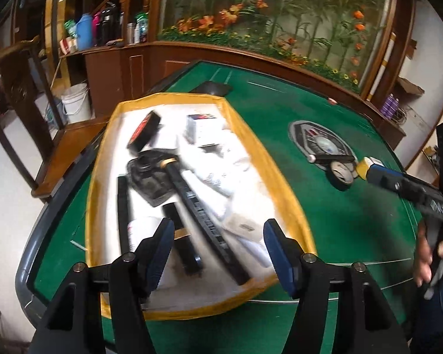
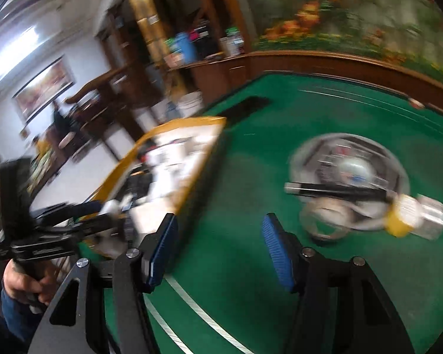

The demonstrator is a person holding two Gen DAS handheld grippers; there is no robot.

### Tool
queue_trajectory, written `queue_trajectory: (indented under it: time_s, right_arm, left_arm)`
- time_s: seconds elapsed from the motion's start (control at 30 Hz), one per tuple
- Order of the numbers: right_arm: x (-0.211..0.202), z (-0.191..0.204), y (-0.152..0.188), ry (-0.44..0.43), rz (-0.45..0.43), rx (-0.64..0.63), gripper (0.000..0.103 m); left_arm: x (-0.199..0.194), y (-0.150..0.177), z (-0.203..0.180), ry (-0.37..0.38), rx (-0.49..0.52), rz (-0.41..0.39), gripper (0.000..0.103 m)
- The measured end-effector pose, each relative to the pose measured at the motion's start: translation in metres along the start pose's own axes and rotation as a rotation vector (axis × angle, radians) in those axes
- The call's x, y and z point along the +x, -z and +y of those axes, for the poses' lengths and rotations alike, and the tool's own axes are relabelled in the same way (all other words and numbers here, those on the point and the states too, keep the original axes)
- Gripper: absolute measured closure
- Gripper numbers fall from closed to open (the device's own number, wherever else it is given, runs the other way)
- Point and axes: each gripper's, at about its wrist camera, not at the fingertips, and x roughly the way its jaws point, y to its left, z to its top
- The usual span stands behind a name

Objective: Organize rigid objects
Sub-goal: 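Grasp the black tape roll with the left tool while the right tool grasps a white barcode box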

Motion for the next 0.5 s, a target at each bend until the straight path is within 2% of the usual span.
queue_trajectory:
  time_s: [0.13, 0.23, 0.3, 0.33, 0.4, 0.43, 0.5]
  right_arm:
    - [-0.019, -0.059, 0.000, 0.157, -0.046, 0.114, 0.039]
    - [-0.032, -0.108, -0.002, 0.298, -0.078, 0.249, 0.039]
    - [-0.039, -0.134, 0.001, 0.333, -0.088, 0.351, 0.039]
    - [-0.045, -0.147, 0.003, 0.333, -0.100, 0.414, 0.039]
    - [-0.053, -0.159, 0.004, 0.326, -0.124, 0.459, 0.039]
    - [-0.056, -0.161, 0.004, 0.338, -0.138, 0.464, 0.039]
    - [-0.060, -0.164, 0.005, 0.360, -0.157, 0.474, 0.036]
  left_arm:
    - [0.003, -0.005, -0.028, 0.039, 0.034, 0.006, 0.034]
    - [0.012, -0.017, -0.057, 0.113, 0.038, 0.024, 0.028]
    - [0.024, -0.026, -0.083, 0.176, 0.080, 0.034, 0.025]
    - [0.033, -0.031, -0.097, 0.188, 0.099, 0.047, 0.020]
    - [0.056, -0.040, -0.120, 0.215, 0.117, 0.083, 0.018]
    - [0.067, -0.043, -0.129, 0.224, 0.124, 0.102, 0.018]
    - [0.092, -0.047, -0.151, 0.189, 0.161, 0.137, 0.018]
